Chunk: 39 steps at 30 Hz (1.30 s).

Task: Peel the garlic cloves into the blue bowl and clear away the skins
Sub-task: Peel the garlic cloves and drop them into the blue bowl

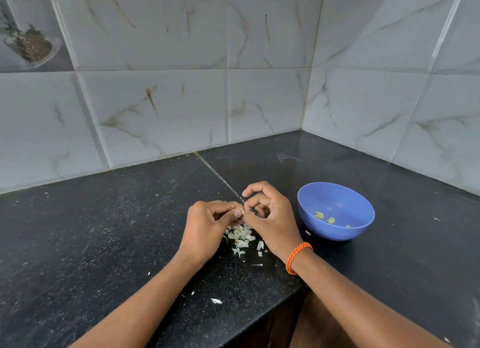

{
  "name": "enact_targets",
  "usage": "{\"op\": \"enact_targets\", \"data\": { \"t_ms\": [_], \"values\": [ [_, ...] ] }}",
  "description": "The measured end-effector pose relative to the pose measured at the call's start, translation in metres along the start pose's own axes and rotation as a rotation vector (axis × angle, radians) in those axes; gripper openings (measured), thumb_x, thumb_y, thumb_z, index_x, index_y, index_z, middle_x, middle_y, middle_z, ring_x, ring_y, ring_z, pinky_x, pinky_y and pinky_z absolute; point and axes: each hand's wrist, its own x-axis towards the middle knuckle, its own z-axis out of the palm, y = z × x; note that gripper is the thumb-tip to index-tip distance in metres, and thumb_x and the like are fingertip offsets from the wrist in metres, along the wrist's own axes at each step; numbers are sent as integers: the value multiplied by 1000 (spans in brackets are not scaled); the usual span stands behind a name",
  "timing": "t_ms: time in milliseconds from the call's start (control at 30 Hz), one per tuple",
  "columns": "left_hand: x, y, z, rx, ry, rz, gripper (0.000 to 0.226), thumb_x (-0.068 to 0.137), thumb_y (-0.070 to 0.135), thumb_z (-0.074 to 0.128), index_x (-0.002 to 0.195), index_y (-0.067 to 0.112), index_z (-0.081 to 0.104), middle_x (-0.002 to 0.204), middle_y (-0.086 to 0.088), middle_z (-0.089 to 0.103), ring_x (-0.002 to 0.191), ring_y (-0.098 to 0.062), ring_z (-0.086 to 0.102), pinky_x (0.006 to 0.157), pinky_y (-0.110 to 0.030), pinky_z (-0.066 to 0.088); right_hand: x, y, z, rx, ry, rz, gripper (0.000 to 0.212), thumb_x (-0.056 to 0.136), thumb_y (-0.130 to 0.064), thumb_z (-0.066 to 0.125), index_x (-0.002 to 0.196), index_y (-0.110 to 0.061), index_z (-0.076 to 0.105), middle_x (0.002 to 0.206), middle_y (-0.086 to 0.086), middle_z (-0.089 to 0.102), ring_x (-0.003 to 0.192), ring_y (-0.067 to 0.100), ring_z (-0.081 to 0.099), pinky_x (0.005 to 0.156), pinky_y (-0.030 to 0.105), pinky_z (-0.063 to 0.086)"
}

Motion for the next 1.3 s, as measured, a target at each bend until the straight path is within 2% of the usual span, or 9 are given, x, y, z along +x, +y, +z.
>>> {"op": "enact_targets", "data": {
  "t_ms": [133, 300, 367, 433, 567, 767, 900, 1133, 1300],
  "values": [
    [0, -4, 1, 6, -7, 12, 20, 101, 7, 74, 96, 20, 89, 91, -1, 84, 88, -23, 80, 88, -48, 66, 0, 1, 1, 17, 7, 12, 26, 75, -21, 75, 98, -24, 66, 70, 2, 67, 58, 14, 42, 62, 34, 48],
    [-3, -2, 3, -34, -22, 31, 20, 101, 5, 73, 99, 16, 88, 93, -3, 84, 90, -24, 80, 88, -44, 66, 2, 4, -1, 35, 27, 12, 27, 84, -1, 78, 100, -20, 65, 72, 8, 69, 60, 20, 48, 61, 27, 47],
    [-1, -4, 1, -67, 37, 9, 16, 101, 6, 74, 100, 14, 88, 92, -4, 84, 88, -26, 81, 87, -46, 67, 3, 6, -3, 12, 14, 15, 30, 88, -3, 78, 108, -23, 66, 78, 3, 74, 64, 25, 54, 65, 33, 51],
    [3, -8, -4, -109, 135, -41, 14, 100, 6, 75, 103, 13, 86, 95, -4, 84, 87, -27, 82, 86, -46, 68, 4, 8, -4, -49, 6, 11, 35, 93, -6, 76, 119, -28, 67, 86, -4, 77, 74, 22, 66, 75, 36, 57],
    [4, -10, -8, -75, 178, -84, 15, 103, 11, 73, 110, 15, 85, 100, 0, 85, 82, -25, 82, 78, -44, 68, 3, 9, -3, -137, 2, -33, 34, 102, -5, 63, 128, -27, 69, 91, -10, 79, 99, 9, 73, 90, 24, 57],
    [0, -2, -8, -49, 179, -109, 12, 100, 16, 78, 108, 19, 86, 93, 1, 84, 76, -24, 82, 63, -35, 62, 1, 9, -3, -147, 27, -35, 39, 91, 4, 71, 119, -23, 74, 89, -7, 77, 89, 9, 75, 81, 20, 60],
    [0, 1, -7, -33, 165, -115, 12, 94, 16, 84, 105, 20, 86, 90, 2, 84, 76, -23, 82, 63, -33, 60, 2, 10, -2, -128, 14, -19, 37, 89, 8, 69, 113, -20, 76, 94, -3, 76, 91, 13, 73, 81, 21, 60],
    [0, 3, -8, 15, 121, -83, 13, 87, 14, 90, 96, 19, 83, 79, 0, 82, 74, -21, 81, 66, -24, 58, 1, 9, 0, -97, 18, -18, 18, 92, -5, 76, 103, -18, 76, 91, -7, 76, 88, 14, 73, 76, 22, 59],
    [-2, 2, -6, 44, 92, -53, 15, 84, 13, 93, 87, 23, 81, 77, -1, 81, 73, -22, 81, 76, -39, 66, 0, 10, 0, -80, -26, 6, 17, 94, -3, 73, 101, -17, 79, 94, -8, 78, 92, 16, 76, 79, 33, 65]
  ]
}}
